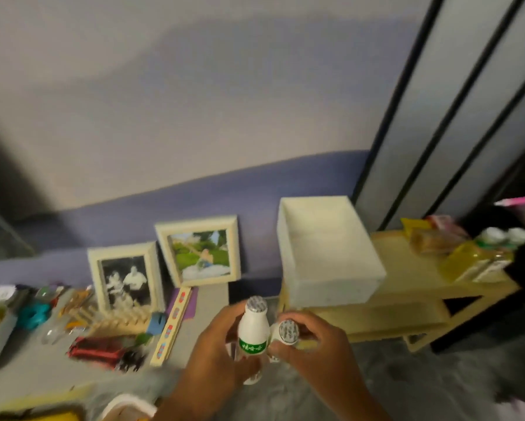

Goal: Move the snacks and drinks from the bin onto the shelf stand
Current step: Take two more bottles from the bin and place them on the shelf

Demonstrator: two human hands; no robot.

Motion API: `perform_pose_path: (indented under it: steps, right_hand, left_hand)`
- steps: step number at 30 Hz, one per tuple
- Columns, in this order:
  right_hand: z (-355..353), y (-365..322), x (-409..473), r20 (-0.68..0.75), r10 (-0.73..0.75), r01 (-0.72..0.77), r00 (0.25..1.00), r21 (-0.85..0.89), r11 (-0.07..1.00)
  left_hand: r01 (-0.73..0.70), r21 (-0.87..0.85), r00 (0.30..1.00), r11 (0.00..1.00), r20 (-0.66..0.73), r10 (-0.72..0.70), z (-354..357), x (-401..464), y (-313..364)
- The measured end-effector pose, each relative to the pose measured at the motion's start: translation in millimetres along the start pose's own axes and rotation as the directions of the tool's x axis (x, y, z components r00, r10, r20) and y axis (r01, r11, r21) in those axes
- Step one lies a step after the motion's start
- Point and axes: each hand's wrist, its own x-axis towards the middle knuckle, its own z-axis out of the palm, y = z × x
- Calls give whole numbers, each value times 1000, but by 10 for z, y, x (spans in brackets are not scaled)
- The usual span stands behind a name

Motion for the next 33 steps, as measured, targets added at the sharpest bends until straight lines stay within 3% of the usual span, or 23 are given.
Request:
perform_pose_path:
  steps: [10, 19, 33]
  right_hand:
    - [-1996, -186, 203, -223, -26, 12, 974, -62, 998]
    - [-2938, 432, 878, -295, 53, -110, 954, -180, 977]
    - [-3323, 1807, 2275, -272, 179, -226, 945, -151, 962]
  left_hand:
    - [-205, 101, 976, 974, 97, 195, 1249, 1108, 1455]
    - [-287, 186, 952, 940, 162, 259, 2469, 2266, 1658]
    - [-46, 287, 997, 957, 79, 24, 3612, 3602, 1161]
